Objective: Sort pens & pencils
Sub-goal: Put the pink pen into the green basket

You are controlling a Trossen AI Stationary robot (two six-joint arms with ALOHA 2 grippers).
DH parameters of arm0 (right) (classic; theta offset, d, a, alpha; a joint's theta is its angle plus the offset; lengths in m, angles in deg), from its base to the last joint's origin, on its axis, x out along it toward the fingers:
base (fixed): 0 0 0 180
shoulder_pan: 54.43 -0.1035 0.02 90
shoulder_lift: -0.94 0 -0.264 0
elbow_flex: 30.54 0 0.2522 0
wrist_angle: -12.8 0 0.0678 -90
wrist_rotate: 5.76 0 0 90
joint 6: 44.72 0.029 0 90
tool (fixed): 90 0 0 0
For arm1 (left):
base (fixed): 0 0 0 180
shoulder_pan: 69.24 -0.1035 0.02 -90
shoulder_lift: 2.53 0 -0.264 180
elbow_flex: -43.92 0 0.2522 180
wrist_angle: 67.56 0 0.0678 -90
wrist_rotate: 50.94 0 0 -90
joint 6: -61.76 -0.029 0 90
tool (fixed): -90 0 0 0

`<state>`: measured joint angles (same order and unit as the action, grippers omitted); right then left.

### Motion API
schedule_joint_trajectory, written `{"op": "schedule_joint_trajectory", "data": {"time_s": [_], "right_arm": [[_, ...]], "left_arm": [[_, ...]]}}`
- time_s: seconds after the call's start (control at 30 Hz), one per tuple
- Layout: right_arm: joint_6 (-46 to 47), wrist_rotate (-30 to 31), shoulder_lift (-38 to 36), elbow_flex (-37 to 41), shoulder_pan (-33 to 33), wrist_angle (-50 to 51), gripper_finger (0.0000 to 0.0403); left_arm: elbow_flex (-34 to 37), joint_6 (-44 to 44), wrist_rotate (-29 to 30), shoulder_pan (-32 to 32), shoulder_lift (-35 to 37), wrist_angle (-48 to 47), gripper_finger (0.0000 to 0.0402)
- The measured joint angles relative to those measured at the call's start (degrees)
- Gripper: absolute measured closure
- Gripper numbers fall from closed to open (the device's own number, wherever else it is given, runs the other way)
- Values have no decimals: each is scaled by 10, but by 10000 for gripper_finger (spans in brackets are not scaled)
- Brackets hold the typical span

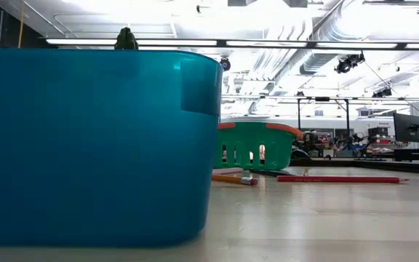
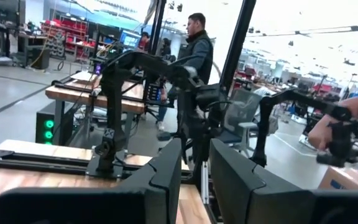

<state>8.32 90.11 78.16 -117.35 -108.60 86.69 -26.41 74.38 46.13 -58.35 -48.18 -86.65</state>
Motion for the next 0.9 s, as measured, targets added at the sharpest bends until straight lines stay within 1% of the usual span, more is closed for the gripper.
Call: {"op": "schedule_joint_trajectory", "data": {"time_s": [0.1,0.17,0.23,0.3,0.47,0.73,0.9], "right_arm": [[10,-26,-51,92,0,-102,297],[9,-44,-78,133,5,-160,298],[-5,-60,-94,159,12,-194,302],[-25,-74,-101,177,17,-203,306],[-106,-121,-101,216,47,-218,311],[-187,-194,-101,293,128,-328,311],[-238,-219,-66,300,164,-335,311]], "left_arm": [[0,14,0,0,2,7,330],[0,16,0,0,2,15,330],[0,16,0,0,2,20,330],[0,14,2,0,2,23,330],[0,13,19,0,2,23,330],[0,12,26,0,2,21,330],[0,12,26,0,2,11,330]]}}
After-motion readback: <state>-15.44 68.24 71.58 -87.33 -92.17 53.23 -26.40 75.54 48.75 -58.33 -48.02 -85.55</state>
